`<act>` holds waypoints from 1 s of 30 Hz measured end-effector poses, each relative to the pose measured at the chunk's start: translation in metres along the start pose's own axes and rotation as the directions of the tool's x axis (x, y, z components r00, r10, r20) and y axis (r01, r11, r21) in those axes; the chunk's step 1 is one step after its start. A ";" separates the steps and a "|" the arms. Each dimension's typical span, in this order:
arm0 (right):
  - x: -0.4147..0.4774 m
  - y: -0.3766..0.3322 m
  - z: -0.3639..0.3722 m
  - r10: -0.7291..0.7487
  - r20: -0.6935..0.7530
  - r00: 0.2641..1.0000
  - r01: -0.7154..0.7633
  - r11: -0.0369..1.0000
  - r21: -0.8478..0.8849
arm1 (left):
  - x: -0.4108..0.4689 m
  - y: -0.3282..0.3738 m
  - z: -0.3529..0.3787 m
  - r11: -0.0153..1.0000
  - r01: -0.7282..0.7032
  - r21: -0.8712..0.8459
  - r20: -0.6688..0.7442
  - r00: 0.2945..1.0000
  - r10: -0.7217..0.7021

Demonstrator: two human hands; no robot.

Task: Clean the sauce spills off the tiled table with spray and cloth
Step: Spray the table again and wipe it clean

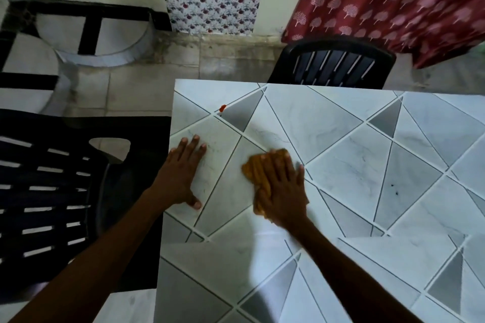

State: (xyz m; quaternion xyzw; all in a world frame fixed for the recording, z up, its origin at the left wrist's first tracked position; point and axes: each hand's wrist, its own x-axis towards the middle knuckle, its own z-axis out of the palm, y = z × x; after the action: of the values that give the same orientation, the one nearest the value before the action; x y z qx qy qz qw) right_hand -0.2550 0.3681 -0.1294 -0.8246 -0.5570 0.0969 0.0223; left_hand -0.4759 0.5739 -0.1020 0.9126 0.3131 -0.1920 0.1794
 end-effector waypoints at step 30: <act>0.200 -0.081 -0.012 -0.110 -0.097 0.989 0.111 0.994 0.009 | -0.010 0.008 -0.003 0.994 0.080 -0.071 -0.037 0.996 -0.083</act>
State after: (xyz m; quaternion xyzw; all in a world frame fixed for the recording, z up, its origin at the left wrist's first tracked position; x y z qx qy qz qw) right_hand -0.2545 0.5838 -0.1331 -0.7961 -0.5993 0.0596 0.0603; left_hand -0.4769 0.5648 -0.0929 0.8959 0.3601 -0.1701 0.1968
